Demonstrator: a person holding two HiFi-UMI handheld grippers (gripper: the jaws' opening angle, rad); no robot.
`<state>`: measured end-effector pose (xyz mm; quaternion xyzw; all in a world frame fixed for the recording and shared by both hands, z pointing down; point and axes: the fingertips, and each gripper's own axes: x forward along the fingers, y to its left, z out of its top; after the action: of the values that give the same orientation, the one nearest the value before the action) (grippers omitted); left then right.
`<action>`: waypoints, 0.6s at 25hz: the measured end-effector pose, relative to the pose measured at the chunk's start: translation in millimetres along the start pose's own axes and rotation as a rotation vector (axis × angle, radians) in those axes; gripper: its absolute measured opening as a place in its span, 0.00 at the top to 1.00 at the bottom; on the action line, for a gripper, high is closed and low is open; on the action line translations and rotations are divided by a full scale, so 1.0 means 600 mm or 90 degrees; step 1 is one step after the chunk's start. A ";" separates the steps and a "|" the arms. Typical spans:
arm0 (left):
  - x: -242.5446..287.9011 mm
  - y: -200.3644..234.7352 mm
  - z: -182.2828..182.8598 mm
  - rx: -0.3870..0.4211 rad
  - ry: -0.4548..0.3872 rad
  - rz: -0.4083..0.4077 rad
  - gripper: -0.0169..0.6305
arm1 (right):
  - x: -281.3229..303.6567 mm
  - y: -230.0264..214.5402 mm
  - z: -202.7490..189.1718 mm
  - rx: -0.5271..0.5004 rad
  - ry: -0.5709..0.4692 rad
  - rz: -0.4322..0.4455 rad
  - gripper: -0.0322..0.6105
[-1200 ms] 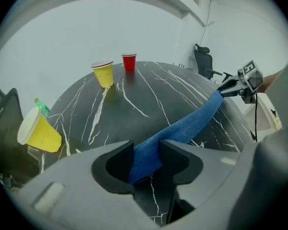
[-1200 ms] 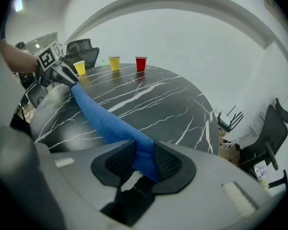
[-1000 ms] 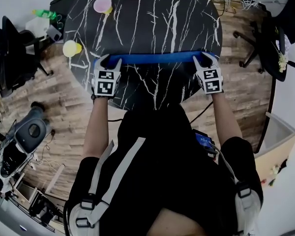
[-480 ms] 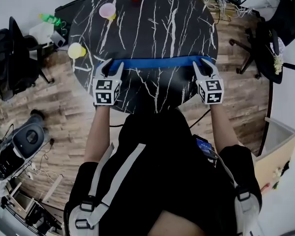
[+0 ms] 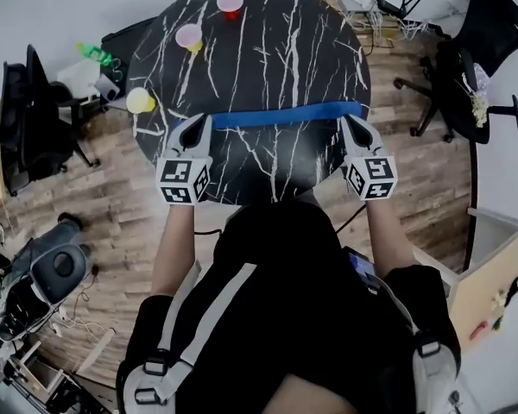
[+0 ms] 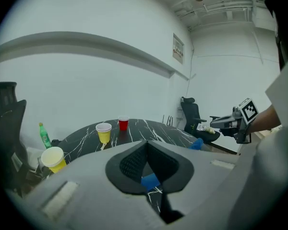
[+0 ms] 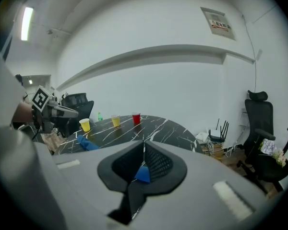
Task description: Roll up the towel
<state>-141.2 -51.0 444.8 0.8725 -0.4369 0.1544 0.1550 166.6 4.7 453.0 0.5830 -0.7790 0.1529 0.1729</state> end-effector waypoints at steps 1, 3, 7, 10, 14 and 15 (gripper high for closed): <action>-0.008 -0.004 0.005 0.000 -0.012 0.002 0.96 | -0.006 0.003 0.004 -0.003 -0.006 0.002 0.93; -0.022 -0.009 0.013 0.000 -0.031 0.007 0.96 | -0.016 0.007 0.012 -0.008 -0.017 0.010 0.94; -0.047 -0.028 0.029 -0.004 -0.059 0.020 0.96 | -0.039 0.006 0.038 -0.012 -0.050 0.023 0.94; -0.060 -0.052 0.043 -0.012 -0.078 0.036 0.96 | -0.056 -0.002 0.058 -0.020 -0.072 0.036 0.94; -0.067 -0.078 0.058 -0.030 -0.099 0.056 0.96 | -0.072 -0.019 0.069 -0.034 -0.086 0.046 0.94; -0.067 -0.083 0.062 -0.031 -0.103 0.060 0.96 | -0.074 -0.025 0.071 -0.031 -0.089 0.047 0.94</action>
<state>-118.8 -8.9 388.4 0.8566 -0.4920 0.0802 0.1331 188.4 19.7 395.5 0.5586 -0.8137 0.0994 0.1264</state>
